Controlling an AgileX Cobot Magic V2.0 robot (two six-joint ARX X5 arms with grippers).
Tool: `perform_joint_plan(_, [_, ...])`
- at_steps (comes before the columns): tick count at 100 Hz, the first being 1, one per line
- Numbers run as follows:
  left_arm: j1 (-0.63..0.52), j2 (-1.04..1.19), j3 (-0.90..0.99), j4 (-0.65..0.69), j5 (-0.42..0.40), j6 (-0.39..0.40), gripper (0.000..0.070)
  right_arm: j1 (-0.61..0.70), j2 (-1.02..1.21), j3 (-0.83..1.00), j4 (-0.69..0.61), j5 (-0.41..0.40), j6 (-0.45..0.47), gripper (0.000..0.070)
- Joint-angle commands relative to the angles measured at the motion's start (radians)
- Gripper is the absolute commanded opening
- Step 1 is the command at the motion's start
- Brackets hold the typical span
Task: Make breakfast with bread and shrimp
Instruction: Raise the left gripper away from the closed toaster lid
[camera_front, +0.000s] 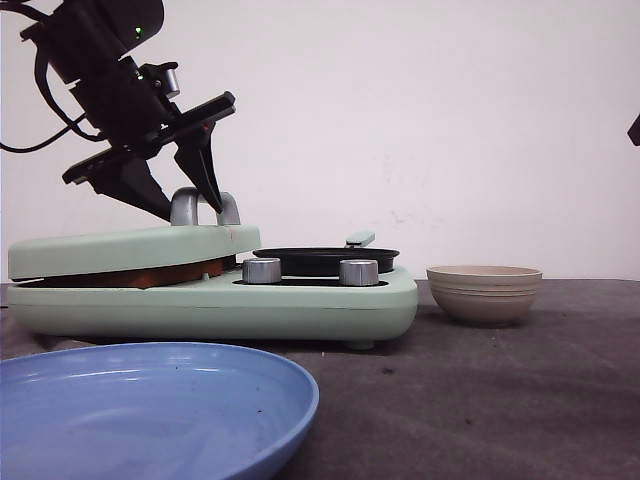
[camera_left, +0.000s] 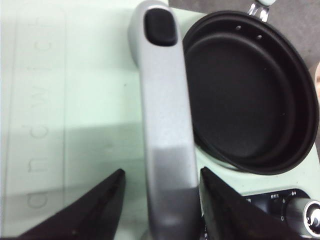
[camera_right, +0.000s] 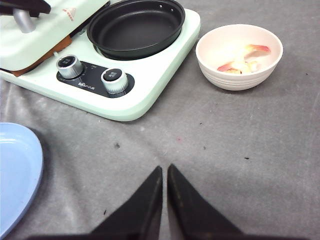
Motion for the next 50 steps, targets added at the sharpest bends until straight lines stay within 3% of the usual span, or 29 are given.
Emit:
perform_joint_plan(1, [0.000,0.011,0.032,-0.008,-0.006,0.020,0.0286,0.007,0.003,0.002,0.005,0.002,0.011,0.0007])
perform_joint_plan(22, [0.006,-0.072,0.093,-0.013,-0.012,0.072,0.0284,0.007,0.003,0.002,0.006,0.002,0.011,0.0007])
perform_joint_plan(50, [0.030,-0.249,0.105,-0.021,-0.106,0.187,0.0284,0.007,0.003,0.003,0.008,0.001,0.013,0.0008])
